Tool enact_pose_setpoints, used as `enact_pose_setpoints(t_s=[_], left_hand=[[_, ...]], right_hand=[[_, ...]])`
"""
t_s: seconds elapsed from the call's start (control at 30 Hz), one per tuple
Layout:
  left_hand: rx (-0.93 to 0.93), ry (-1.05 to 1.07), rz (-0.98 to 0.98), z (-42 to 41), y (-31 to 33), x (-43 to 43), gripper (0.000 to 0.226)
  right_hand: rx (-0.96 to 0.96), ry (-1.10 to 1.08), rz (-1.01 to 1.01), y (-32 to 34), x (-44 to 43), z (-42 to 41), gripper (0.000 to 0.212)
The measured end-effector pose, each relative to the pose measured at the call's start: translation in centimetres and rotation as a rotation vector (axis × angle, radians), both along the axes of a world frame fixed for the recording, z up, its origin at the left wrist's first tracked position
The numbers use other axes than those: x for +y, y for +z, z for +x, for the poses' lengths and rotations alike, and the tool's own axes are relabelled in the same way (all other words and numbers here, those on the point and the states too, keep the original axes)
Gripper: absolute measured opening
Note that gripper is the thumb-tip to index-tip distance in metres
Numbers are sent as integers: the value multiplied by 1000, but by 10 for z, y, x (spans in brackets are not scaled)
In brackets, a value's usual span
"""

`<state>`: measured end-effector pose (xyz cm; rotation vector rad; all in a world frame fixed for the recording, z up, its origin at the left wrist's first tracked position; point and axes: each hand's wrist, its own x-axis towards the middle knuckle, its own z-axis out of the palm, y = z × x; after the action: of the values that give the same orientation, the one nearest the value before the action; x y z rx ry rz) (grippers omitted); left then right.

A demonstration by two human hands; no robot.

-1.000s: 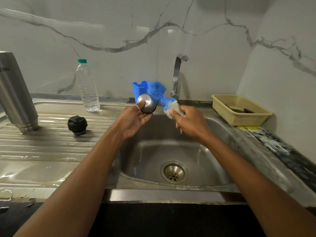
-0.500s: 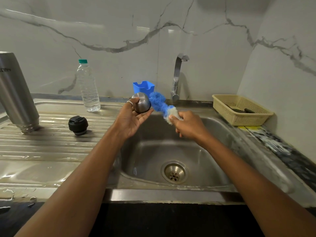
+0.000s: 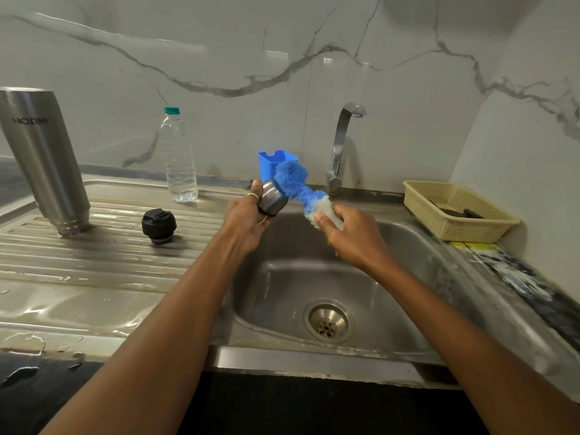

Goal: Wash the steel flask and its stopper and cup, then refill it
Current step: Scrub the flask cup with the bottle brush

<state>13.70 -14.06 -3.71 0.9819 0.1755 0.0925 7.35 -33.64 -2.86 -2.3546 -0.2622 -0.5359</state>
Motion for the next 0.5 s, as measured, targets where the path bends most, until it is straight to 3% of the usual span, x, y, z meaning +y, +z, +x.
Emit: enact_pose_setpoints(t_s=[0.5], left_hand=[[-23,-57,-141,1,0,1,41]], right_hand=[[5,65,-9,1,5,0,28]])
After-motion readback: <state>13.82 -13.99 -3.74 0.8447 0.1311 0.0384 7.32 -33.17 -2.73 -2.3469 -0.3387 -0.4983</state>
